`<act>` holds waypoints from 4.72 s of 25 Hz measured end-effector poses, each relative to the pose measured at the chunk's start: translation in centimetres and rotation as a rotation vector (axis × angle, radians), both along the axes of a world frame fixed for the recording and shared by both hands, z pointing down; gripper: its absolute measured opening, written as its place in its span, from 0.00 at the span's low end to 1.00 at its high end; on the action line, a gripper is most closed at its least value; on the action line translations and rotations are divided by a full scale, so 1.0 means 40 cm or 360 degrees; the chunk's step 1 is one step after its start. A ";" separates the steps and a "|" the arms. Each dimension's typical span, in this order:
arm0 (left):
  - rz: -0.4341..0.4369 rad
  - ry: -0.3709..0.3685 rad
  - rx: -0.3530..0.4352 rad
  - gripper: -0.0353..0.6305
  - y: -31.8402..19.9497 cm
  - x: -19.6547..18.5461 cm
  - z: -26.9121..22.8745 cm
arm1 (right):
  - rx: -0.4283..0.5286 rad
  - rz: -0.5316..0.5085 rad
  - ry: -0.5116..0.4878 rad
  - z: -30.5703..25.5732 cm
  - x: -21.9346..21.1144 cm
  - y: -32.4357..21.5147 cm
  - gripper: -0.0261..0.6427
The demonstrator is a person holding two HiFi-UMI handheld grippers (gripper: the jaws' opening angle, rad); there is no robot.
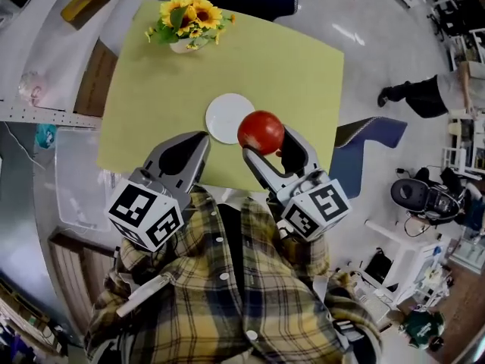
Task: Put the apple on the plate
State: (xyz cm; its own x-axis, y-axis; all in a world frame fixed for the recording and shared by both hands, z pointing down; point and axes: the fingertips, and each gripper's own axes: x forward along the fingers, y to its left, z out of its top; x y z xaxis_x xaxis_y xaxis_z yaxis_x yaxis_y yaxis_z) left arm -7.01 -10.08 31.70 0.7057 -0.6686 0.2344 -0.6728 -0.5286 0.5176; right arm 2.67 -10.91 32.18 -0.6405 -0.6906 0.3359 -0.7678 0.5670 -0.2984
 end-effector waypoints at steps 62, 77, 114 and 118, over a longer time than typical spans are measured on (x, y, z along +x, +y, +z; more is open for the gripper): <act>0.0003 -0.0032 -0.0257 0.06 -0.060 -0.121 0.110 | -0.0200 -0.0074 0.1075 0.519 -0.022 -0.188 0.53; 0.0010 -0.0016 -0.0257 0.06 -0.077 -0.124 0.108 | -0.0190 -0.0120 0.1309 0.574 0.000 -0.191 0.53; 0.0033 0.0063 -0.0208 0.06 -0.102 -0.105 0.089 | -0.0350 -0.0281 0.0834 0.494 -0.131 -0.116 0.53; 0.0020 0.0068 -0.0205 0.06 -0.103 -0.112 0.088 | -0.0349 -0.0307 0.0819 0.492 -0.148 -0.115 0.53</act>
State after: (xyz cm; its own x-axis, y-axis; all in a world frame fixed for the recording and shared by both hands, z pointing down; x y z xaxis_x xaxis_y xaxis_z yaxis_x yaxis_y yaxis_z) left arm -11.49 -14.19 35.21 0.7250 -0.6260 0.2873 -0.6424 -0.4641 0.6098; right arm -3.24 -15.53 51.84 -0.4647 -0.4570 0.7584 -0.7339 0.6780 -0.0411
